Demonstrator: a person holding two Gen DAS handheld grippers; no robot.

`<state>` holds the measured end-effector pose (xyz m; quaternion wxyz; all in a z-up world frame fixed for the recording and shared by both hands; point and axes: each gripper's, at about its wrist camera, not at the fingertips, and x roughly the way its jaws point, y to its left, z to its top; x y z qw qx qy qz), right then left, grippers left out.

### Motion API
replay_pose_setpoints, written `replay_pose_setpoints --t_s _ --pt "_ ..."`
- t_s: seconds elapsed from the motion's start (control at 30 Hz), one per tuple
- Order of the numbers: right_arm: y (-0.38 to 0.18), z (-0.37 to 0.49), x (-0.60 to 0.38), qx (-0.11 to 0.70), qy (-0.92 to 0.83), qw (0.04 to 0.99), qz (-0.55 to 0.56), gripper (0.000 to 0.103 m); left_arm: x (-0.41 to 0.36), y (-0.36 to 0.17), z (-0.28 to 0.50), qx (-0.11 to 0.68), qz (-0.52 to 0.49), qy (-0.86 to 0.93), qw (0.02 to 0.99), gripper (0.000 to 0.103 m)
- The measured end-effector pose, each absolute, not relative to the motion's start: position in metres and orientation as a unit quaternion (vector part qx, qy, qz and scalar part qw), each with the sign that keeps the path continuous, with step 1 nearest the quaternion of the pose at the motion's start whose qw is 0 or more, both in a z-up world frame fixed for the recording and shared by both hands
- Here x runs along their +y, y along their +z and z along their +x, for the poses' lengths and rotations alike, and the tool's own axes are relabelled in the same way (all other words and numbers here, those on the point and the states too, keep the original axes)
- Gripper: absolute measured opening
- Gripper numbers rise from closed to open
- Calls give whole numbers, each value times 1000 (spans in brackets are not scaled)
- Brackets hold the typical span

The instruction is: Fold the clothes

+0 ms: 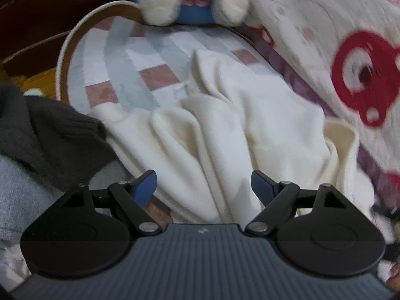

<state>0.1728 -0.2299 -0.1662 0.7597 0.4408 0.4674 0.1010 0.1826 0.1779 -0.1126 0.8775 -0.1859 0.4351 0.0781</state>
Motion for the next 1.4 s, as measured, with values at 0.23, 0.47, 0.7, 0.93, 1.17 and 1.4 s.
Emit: replay_pose_setpoints --t_s 0.23,0.47,0.7,0.93,1.17,1.4 --pt "-206 184 -225 474 61 734 483 89 184 -159 210 480 -215 38 850 92" --pt "-227 184 -213 434 120 718 530 47 176 -175 220 495 -218 2 841 63" --pt "-191 151 -228 372 188 730 541 33 167 -142 201 463 -209 -41 860 35" --pt "-131 115 -220 351 228 782 461 33 159 -118 172 445 -219 -108 861 24" --pt "-95 82 -238 329 241 815 412 26 86 -99 151 457 -173 -201 849 14" --pt "-163 56 -287 329 143 803 476 24 -6 -115 142 518 -140 -90 839 14"
